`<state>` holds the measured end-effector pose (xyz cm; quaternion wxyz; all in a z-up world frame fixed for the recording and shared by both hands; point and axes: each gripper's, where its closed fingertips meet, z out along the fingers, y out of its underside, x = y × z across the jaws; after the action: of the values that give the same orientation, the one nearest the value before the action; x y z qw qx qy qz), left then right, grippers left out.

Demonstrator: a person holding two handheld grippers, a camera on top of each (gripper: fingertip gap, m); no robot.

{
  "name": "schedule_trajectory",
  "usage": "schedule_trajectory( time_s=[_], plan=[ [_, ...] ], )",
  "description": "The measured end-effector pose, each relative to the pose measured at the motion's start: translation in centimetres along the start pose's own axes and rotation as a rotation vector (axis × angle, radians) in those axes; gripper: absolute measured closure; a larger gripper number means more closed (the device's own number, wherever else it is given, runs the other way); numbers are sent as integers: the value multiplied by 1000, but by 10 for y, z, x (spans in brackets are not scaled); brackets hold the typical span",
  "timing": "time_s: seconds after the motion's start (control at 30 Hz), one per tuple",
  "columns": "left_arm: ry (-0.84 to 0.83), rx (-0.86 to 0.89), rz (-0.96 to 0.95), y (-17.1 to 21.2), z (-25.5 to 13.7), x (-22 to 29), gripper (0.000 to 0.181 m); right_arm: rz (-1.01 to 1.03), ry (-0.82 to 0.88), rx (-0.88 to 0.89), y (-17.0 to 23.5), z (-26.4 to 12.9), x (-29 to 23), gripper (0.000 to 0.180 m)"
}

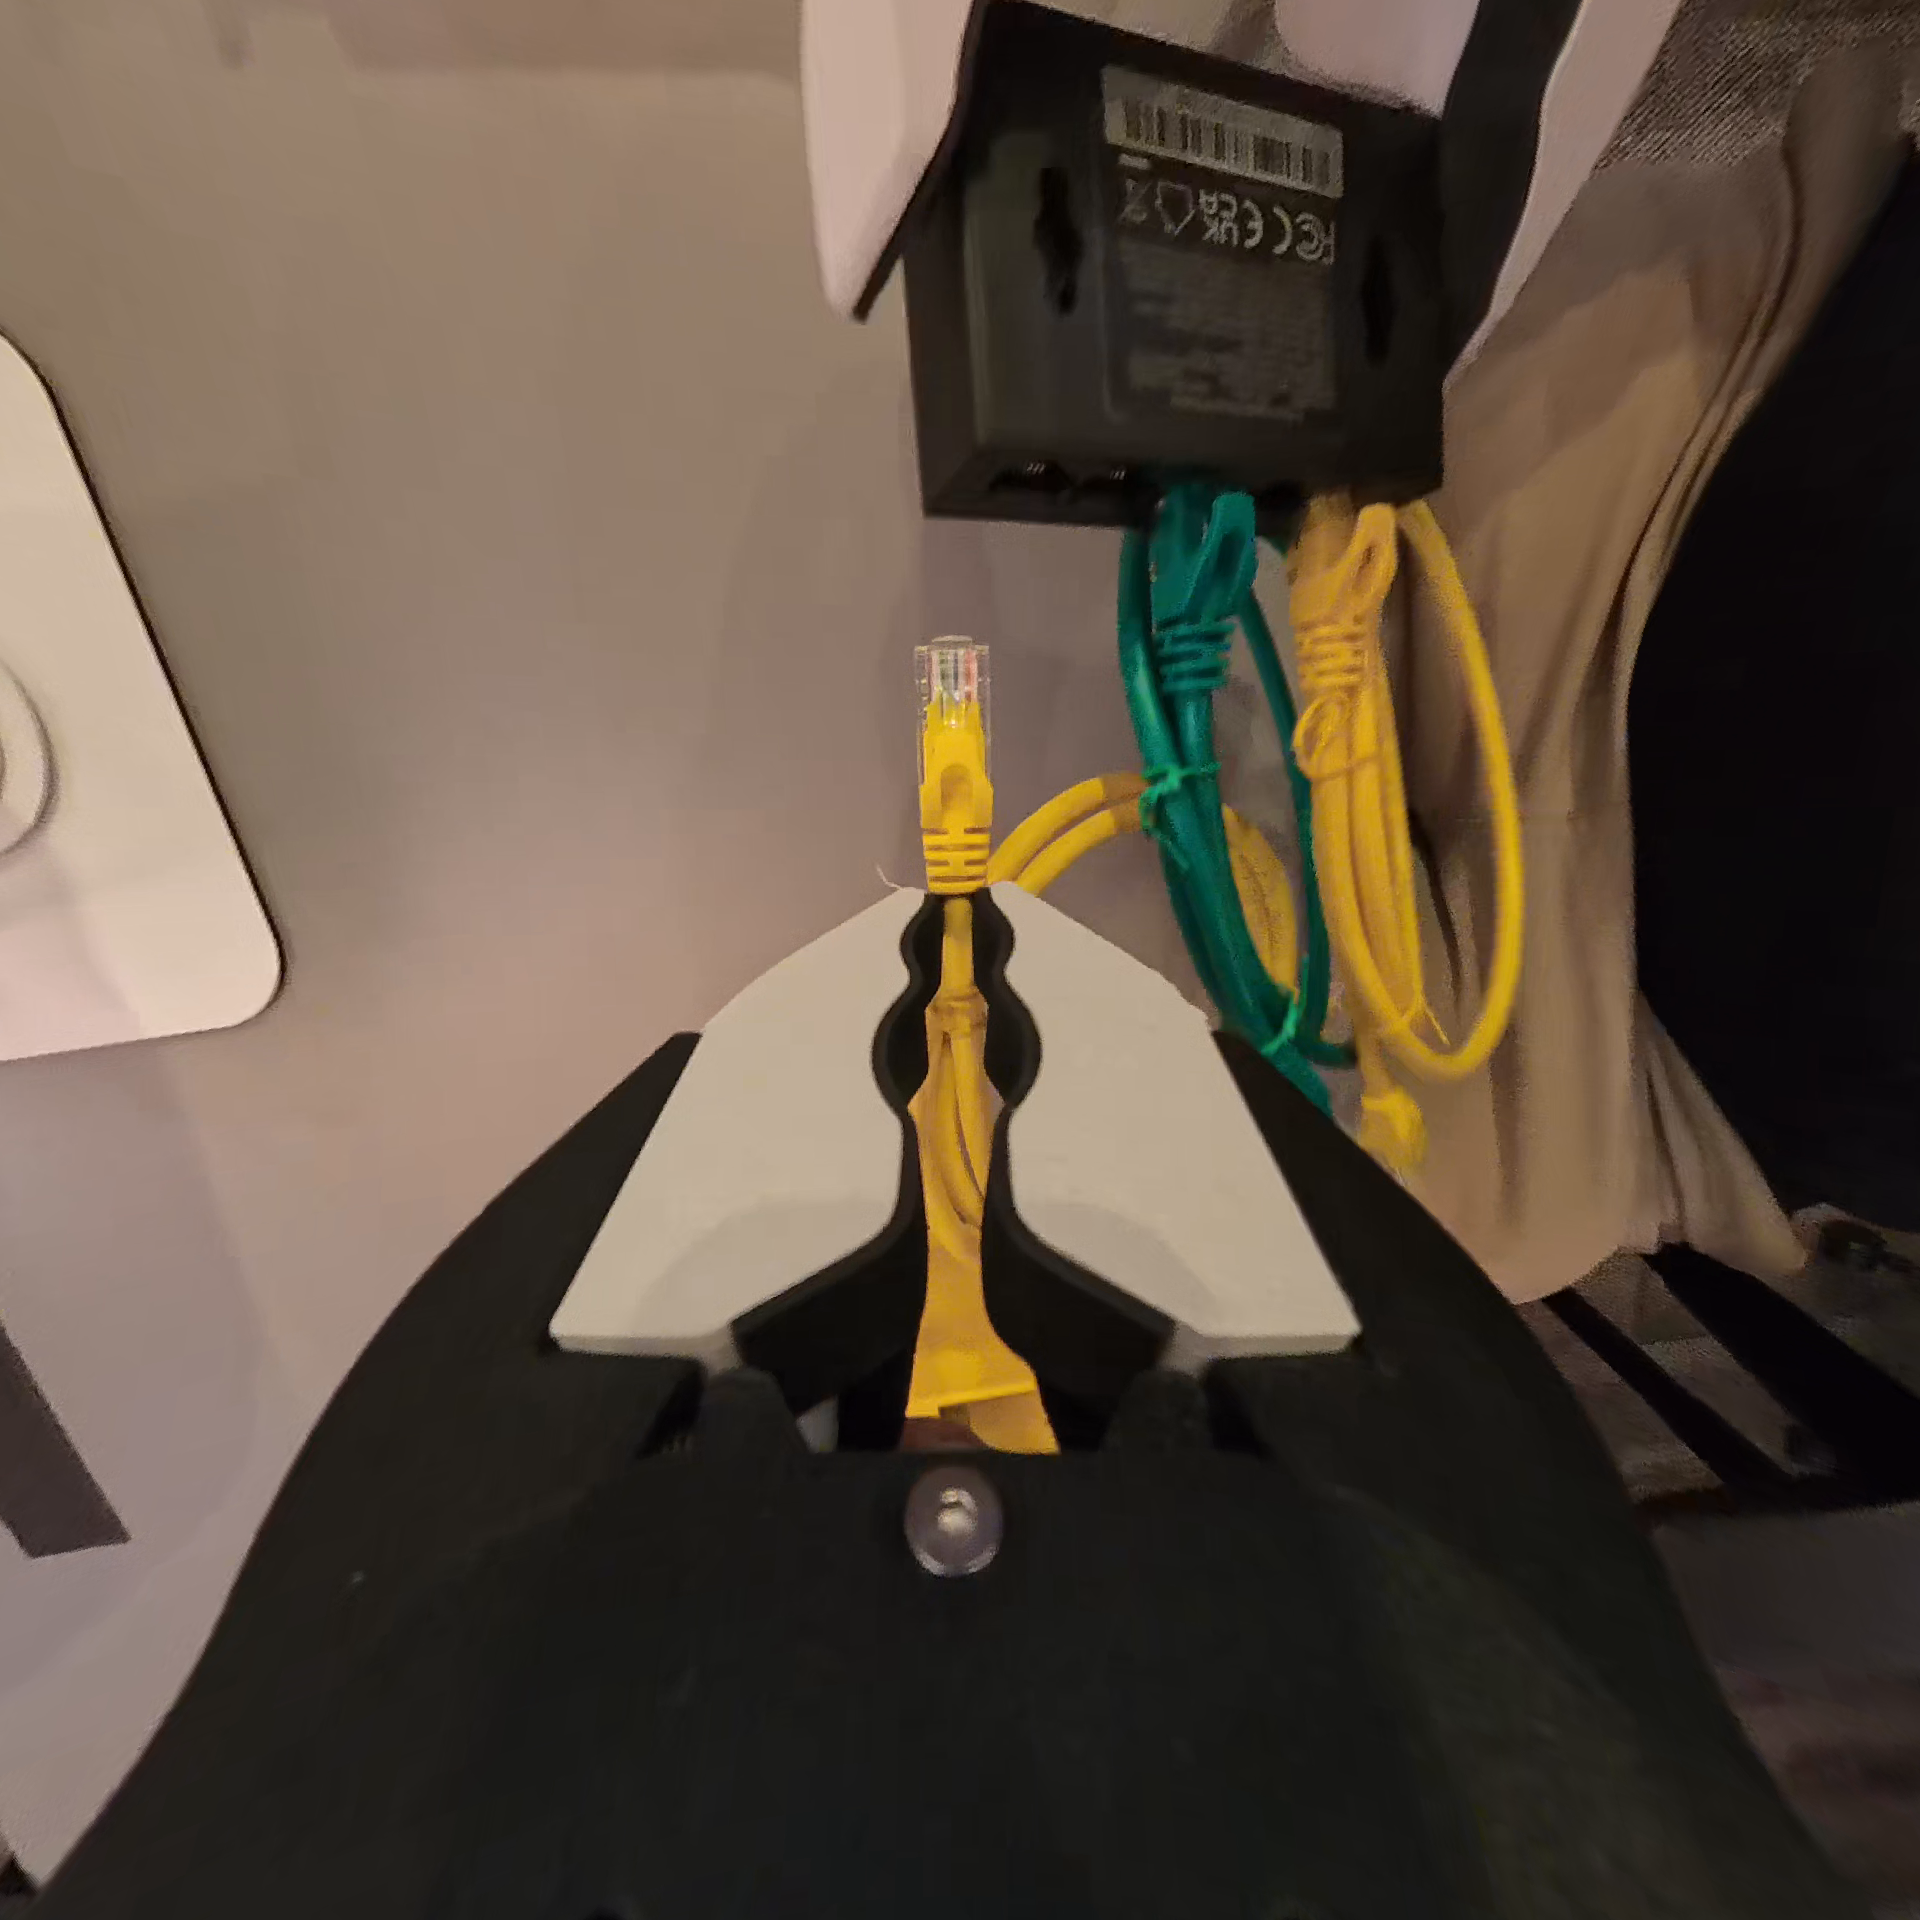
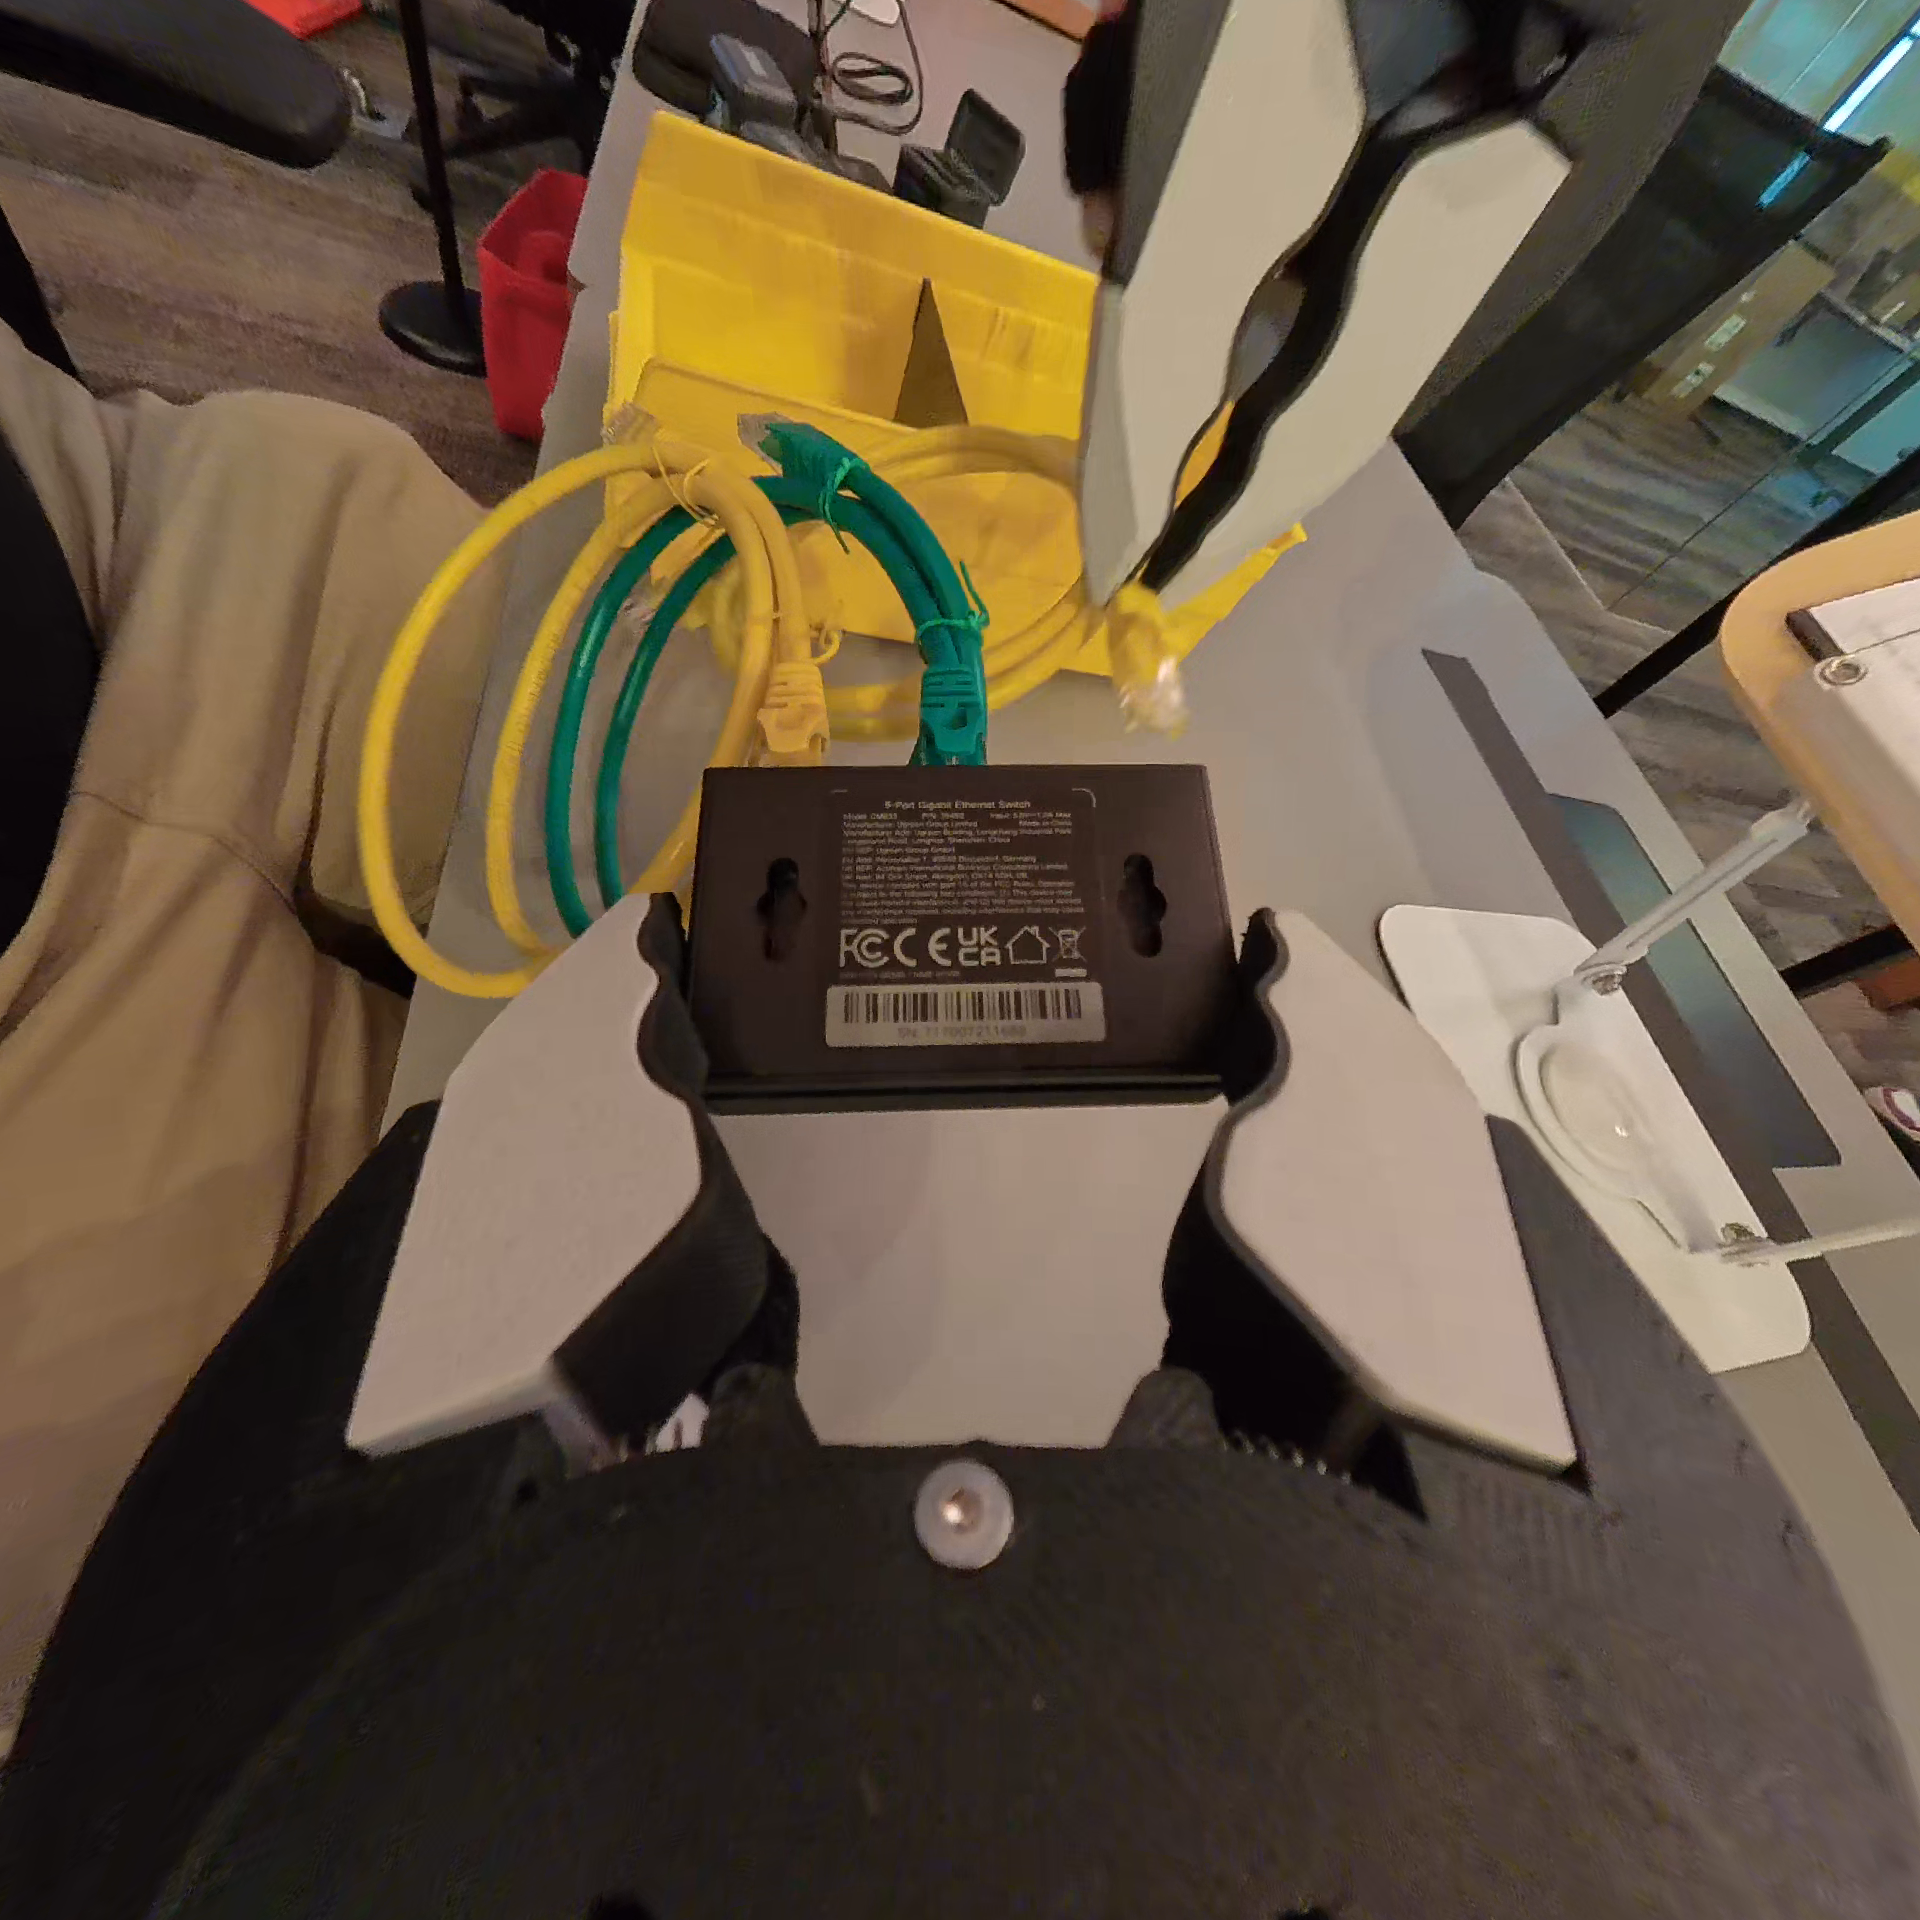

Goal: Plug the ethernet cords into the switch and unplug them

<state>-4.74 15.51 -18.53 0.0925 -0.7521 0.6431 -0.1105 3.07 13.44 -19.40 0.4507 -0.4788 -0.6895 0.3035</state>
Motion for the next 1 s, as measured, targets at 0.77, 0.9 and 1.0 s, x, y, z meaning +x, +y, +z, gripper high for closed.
schedule_trajectory(
  time_s=[0.77,0.9,1.0],
  plan=[
    [-254,12,24,-28,10,1,176,91,-34,-25,5,3,6,80],
    [-288,20,31,-29,10,1,176,95,-50,-21,6,3,6,80],
    [-294,50,13,-30,8,1,176,98,-55,1,2,3,7,80]
  ],
)
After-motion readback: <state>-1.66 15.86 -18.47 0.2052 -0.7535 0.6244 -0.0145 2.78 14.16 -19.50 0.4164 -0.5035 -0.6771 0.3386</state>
